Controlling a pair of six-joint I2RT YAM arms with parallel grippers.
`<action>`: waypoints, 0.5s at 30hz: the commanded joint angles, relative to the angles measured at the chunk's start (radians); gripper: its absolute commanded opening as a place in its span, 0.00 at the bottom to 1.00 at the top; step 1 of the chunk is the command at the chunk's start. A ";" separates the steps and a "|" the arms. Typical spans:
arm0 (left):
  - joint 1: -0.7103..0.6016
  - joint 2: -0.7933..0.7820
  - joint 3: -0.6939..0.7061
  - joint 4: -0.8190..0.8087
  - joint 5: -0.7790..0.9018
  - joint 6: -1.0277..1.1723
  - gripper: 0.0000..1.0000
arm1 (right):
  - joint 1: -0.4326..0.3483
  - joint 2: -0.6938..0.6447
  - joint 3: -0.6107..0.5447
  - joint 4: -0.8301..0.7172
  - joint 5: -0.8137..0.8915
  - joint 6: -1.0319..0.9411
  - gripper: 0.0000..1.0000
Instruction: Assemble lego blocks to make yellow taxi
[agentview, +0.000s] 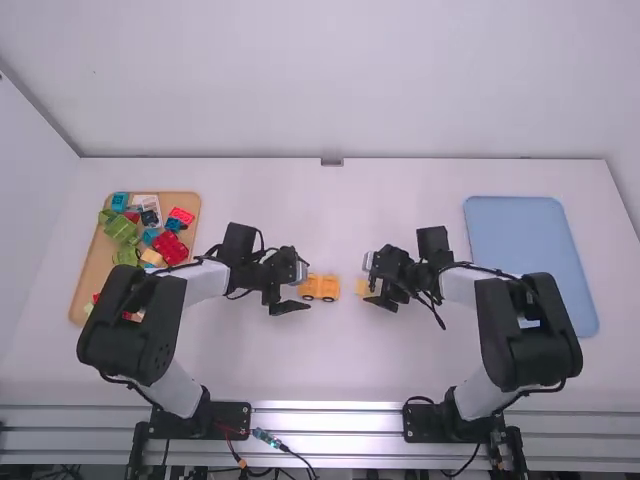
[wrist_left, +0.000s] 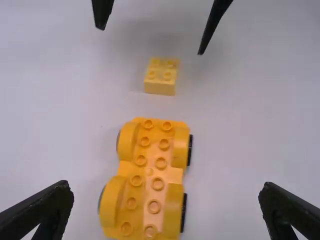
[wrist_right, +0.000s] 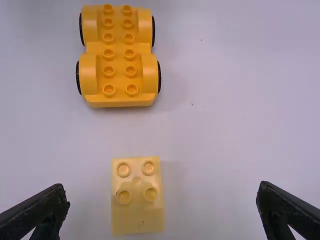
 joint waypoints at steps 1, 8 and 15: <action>-0.003 0.040 0.057 -0.028 0.079 0.038 0.99 | -0.009 0.028 -0.012 -0.005 -0.056 -0.057 1.00; -0.005 0.151 0.125 -0.043 0.087 0.067 0.99 | -0.008 0.037 -0.011 0.000 -0.077 -0.069 1.00; -0.011 0.209 0.117 -0.007 0.064 0.106 0.99 | -0.006 0.037 -0.011 0.000 -0.099 -0.071 0.99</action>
